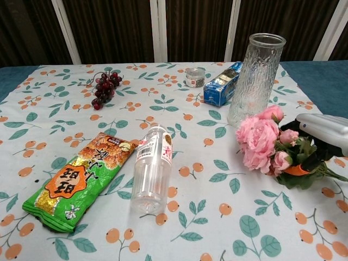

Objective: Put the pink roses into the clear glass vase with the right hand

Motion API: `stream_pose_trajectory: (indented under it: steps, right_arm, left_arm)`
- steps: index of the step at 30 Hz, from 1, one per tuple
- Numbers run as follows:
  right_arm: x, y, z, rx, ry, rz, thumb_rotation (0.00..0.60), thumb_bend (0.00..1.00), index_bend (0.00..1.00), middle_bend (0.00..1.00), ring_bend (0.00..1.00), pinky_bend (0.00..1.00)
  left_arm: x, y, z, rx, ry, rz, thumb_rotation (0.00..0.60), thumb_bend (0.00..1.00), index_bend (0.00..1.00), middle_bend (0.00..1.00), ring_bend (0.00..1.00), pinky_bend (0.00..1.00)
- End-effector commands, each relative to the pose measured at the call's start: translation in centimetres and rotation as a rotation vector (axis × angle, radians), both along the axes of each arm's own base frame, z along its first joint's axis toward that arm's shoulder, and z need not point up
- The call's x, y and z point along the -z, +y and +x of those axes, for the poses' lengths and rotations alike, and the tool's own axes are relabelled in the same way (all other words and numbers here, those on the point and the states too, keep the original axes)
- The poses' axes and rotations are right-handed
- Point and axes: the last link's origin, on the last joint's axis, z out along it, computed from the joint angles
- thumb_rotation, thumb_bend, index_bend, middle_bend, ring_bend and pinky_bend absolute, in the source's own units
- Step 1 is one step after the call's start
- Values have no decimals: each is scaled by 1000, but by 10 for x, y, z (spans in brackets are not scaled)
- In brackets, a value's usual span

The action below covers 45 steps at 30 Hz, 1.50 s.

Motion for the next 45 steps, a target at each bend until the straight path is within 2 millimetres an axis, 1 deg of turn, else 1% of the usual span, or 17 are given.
stream_pose_trajectory:
  steps: [1,4,7,10,13,15,16,20,23,26,29,31,34,36,39,42,45]
  right_arm:
    - [-4,2,2,2,-14,-3,600,299,526,584,593,381]
    - [-13,3,4,2,-34,-10,600,299,526,584,593,382]
    - [-31,3,5,0,-59,-33,600,299,526,584,594,382]
    - [-56,2,8,11,-132,-83,600,299,526,584,593,381]
    - [-85,-4,15,23,-246,-156,600,299,526,584,594,381]
    - [-107,-9,19,23,-326,-216,600,299,527,584,594,381]
    - [-120,-14,22,14,-360,-258,600,300,526,584,594,381]
    - [-161,-34,27,-20,-459,-412,600,299,526,584,594,382]
    - [-184,-48,35,-22,-583,-495,600,299,527,584,594,382]
    - [-209,-67,47,-39,-749,-597,600,299,527,584,593,382]
    - [-221,-81,58,-49,-863,-647,600,299,526,584,593,381]
    - [-222,-87,66,-44,-935,-654,600,299,526,584,593,381]
    - [-219,-97,79,-29,-1066,-652,600,299,526,584,593,382]
    - [-214,-105,89,-41,-1125,-656,600,299,526,584,593,381]
    - [-203,-115,102,-57,-1161,-650,600,299,526,584,593,381]
    - [-191,-123,114,-51,-1190,-631,600,298,526,584,594,381]
    - [-181,-129,122,-57,-1182,-618,600,299,527,584,593,381]
  left_arm:
    - [0,0,0,-2,-2,-1,600,0,0,0,0,0]
    - [0,0,0,-2,-2,-3,600,0,0,0,0,0]
    - [0,0,0,-3,-2,-3,600,0,0,0,0,0]
    - [0,-1,0,-5,-2,-5,600,0,0,0,0,0]
    - [1,-1,0,-5,-2,-7,600,0,0,0,0,0]
    - [0,-1,1,-3,-1,-4,600,0,0,0,0,0]
    - [1,-1,1,-1,1,-3,600,0,0,0,0,0]
    - [2,0,2,2,5,-5,600,0,0,0,0,0]
    - [3,0,2,4,9,-6,600,0,0,0,0,0]
    - [4,0,3,6,13,-6,600,0,0,0,0,0]
    - [5,0,3,4,12,-7,600,0,0,0,0,0]
    - [5,1,3,3,12,-8,600,0,0,0,0,0]
    - [5,1,3,3,11,-11,600,0,0,0,0,0]
    - [5,1,3,4,13,-13,600,0,0,0,0,0]
    - [5,0,3,7,14,-17,600,0,0,0,0,0]
    - [5,0,2,4,9,-19,600,0,0,0,0,0]
    - [4,0,1,-2,2,-22,600,0,0,0,0,0]
